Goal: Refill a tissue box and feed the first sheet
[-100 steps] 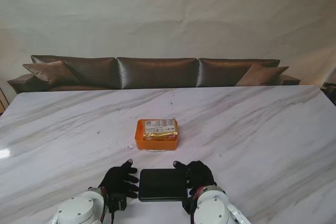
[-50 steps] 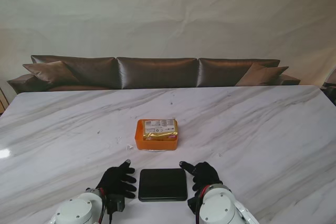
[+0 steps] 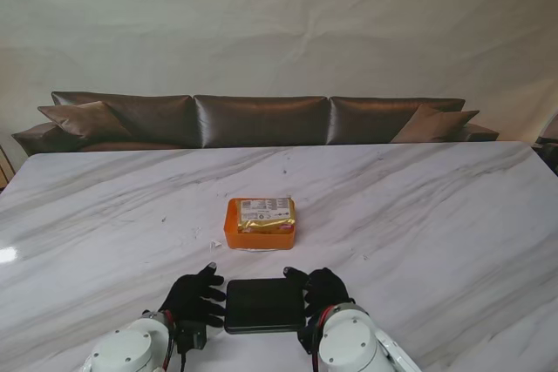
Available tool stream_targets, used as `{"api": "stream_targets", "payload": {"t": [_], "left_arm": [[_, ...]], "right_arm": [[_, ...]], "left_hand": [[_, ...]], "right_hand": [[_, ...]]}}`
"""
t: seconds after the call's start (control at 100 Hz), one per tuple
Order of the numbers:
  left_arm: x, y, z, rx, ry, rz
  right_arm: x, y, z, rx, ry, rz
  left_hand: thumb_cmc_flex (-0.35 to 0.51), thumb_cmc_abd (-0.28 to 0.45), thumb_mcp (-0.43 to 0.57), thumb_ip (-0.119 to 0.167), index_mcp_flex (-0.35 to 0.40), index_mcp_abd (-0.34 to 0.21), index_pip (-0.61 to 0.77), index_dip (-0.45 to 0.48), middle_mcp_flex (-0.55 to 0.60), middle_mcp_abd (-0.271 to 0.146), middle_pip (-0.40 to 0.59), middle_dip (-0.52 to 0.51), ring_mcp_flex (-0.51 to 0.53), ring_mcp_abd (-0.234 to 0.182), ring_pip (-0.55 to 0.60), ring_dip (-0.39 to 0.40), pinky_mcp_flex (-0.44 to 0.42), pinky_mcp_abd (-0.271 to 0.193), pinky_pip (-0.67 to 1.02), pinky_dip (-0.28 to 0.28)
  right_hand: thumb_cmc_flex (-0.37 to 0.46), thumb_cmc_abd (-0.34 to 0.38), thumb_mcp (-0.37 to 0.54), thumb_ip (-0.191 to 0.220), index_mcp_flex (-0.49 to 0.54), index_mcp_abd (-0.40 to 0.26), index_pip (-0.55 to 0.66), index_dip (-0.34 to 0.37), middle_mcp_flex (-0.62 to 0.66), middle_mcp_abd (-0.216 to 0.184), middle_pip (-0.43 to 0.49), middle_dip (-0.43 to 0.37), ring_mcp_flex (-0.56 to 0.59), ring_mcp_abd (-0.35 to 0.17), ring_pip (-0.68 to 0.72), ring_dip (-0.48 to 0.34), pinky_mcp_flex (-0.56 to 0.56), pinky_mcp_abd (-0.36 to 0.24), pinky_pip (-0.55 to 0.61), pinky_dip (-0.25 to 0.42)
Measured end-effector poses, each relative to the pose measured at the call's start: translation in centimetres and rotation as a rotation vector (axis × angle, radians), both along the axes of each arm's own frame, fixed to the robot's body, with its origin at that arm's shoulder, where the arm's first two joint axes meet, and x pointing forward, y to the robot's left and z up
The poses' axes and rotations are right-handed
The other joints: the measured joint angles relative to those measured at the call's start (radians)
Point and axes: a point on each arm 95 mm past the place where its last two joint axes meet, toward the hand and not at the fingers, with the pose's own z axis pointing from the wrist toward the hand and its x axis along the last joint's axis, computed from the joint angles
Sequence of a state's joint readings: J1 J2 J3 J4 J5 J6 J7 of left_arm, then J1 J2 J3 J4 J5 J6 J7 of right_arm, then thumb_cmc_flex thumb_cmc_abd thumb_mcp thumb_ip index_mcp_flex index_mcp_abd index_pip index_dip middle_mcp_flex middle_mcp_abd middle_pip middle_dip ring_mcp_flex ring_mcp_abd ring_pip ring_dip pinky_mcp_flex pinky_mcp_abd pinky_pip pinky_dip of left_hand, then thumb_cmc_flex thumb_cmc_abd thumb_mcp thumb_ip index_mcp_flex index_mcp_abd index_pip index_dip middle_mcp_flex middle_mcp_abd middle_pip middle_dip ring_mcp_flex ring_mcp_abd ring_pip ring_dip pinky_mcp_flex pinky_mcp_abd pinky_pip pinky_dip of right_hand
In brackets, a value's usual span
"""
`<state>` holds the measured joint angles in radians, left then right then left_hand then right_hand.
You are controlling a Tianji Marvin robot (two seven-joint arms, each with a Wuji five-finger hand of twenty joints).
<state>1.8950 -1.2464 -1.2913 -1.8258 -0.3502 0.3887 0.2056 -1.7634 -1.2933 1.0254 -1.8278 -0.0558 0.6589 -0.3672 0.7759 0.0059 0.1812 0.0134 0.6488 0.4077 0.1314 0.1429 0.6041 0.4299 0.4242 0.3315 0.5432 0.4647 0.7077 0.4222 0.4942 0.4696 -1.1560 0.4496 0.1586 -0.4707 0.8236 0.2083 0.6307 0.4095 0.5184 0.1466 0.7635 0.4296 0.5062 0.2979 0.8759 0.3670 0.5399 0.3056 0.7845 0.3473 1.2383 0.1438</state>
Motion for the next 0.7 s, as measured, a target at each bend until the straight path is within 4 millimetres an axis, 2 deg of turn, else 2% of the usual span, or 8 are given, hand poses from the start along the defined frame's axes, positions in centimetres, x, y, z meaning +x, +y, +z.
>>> {"api": "stream_targets", "payload": {"t": [0.18, 0.7], "left_arm": [[0.8, -0.2, 0.0, 0.003, -0.009, 0.0], [3.7, -0.1, -0.1, 0.033, -0.032, 0.04]], "right_arm": [[0.6, 0.1, 0.0, 0.013, -0.01, -0.01], [3.6, 0.7, -0.3, 0.055, -0.034, -0.023]], "left_hand": [[0.0, 0.0, 0.023, 0.0, 0.0, 0.0, 0.0, 0.0, 0.0, 0.013, 0.0, 0.0, 0.0, 0.025, 0.0, 0.0, -0.001, 0.032, -0.01, 0.006], [0.0, 0.0, 0.024, 0.0, 0.001, 0.0, 0.0, 0.0, -0.002, 0.019, 0.0, 0.0, 0.0, 0.04, 0.022, 0.0, -0.015, 0.078, -0.042, 0.016]], "right_hand": [[0.0, 0.0, 0.0, 0.0, 0.0, 0.003, 0.0, 0.0, 0.0, 0.001, 0.0, 0.0, -0.001, 0.031, 0.0, 0.002, 0.0, 0.028, 0.0, 0.0], [0.011, 0.0, -0.01, 0.0, 0.0, 0.0, 0.001, 0.0, -0.003, 0.007, 0.0, -0.007, -0.015, 0.052, -0.002, 0.005, 0.0, 0.048, 0.0, 0.0]]}}
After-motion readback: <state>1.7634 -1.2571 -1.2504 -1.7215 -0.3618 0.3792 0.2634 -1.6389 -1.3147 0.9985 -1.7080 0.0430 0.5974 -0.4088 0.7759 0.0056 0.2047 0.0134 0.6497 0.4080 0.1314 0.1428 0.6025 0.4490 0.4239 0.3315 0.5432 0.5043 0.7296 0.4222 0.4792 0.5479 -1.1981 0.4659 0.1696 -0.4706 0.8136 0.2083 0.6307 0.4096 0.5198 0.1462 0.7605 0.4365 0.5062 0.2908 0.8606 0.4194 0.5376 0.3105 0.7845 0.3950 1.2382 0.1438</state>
